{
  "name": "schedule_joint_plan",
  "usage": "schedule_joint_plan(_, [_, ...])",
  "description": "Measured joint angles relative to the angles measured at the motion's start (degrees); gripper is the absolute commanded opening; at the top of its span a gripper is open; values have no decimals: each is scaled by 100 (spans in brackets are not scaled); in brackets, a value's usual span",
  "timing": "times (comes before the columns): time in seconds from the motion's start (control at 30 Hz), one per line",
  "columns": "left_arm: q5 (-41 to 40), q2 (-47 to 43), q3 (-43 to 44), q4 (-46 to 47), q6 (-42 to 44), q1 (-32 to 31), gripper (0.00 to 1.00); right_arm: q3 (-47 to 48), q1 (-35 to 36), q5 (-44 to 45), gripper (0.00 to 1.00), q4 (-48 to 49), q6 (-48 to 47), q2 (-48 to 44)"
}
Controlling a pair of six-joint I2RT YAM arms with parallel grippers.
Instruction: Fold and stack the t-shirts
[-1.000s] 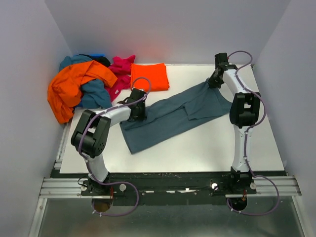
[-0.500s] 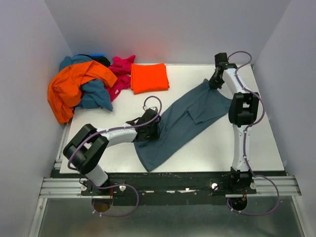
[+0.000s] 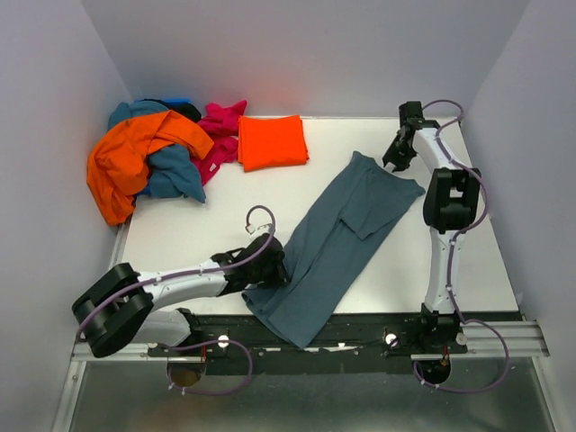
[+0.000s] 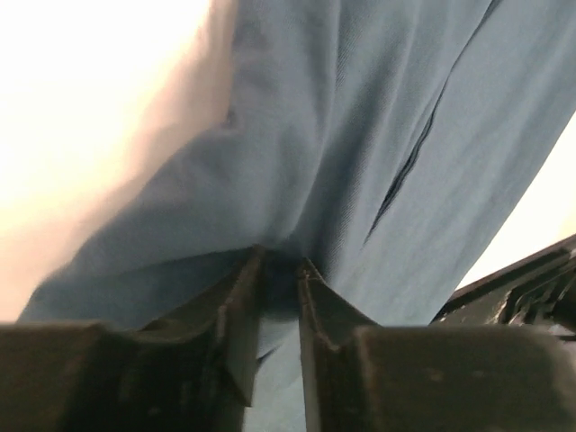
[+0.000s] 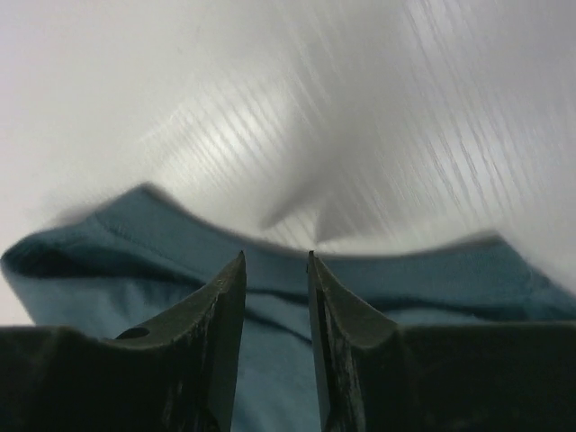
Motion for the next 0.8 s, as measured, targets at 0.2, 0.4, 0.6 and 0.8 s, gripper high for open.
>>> schedule_joint_plan(0.2, [-664,-507,859,-1248,387,365,46,-2033,9,-7,25,776,-61,-1847])
schedule_joint_plan(0.4, [-903,-817,1810,-1499,1274,986,55,-4266,7,-33,1,1773,271,-4046])
schedule_joint_plan(0.6, [-686,74,2771,-1054,2363,1084,64,-5877,7,22,1,2173,872,-4586])
schedule_joint_plan(0.8, [76,1829,3960,-568,3064,1421,59,-6603,7,-118,1,2326,1266,-4581])
